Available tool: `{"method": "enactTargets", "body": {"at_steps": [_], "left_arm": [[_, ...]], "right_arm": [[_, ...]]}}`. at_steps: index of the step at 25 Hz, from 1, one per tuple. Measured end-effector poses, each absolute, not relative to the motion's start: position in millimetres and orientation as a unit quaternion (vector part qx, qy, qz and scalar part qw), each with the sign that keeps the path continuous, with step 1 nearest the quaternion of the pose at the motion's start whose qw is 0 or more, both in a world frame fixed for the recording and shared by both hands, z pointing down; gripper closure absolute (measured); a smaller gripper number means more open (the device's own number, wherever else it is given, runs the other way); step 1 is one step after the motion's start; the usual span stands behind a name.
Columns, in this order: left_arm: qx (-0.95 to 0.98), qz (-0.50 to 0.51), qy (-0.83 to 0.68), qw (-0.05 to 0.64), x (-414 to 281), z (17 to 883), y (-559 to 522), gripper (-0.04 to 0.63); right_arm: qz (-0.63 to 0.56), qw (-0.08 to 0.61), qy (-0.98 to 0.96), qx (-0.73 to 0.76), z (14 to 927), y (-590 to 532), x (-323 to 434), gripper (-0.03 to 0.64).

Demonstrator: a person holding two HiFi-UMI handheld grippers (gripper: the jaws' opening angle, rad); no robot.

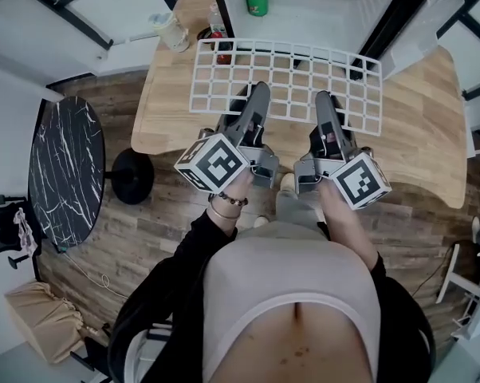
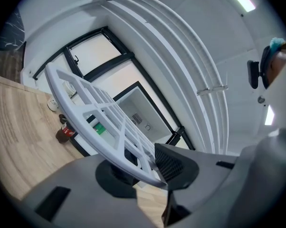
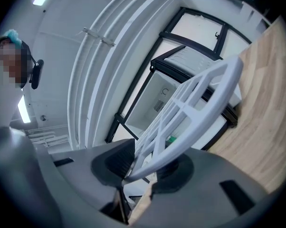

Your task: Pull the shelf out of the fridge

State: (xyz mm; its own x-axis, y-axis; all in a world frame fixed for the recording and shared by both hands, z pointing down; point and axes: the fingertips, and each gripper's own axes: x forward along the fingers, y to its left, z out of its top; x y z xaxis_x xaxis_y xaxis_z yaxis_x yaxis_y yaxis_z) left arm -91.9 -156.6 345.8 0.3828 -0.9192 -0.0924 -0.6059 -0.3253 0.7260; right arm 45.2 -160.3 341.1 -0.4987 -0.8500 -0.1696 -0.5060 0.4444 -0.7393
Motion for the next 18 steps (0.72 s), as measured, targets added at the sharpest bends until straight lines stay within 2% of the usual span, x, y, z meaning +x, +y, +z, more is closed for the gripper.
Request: {"method": "enactTargets", "body": {"at_steps": [18], "left_arm": [[0.785, -0.245, -0.483, 0.301, -118, 338, -28, 0.477]], "right_arm": [[-0.312, 0.274, 0.801, -0.43, 338, -32, 18, 0.499]]}}
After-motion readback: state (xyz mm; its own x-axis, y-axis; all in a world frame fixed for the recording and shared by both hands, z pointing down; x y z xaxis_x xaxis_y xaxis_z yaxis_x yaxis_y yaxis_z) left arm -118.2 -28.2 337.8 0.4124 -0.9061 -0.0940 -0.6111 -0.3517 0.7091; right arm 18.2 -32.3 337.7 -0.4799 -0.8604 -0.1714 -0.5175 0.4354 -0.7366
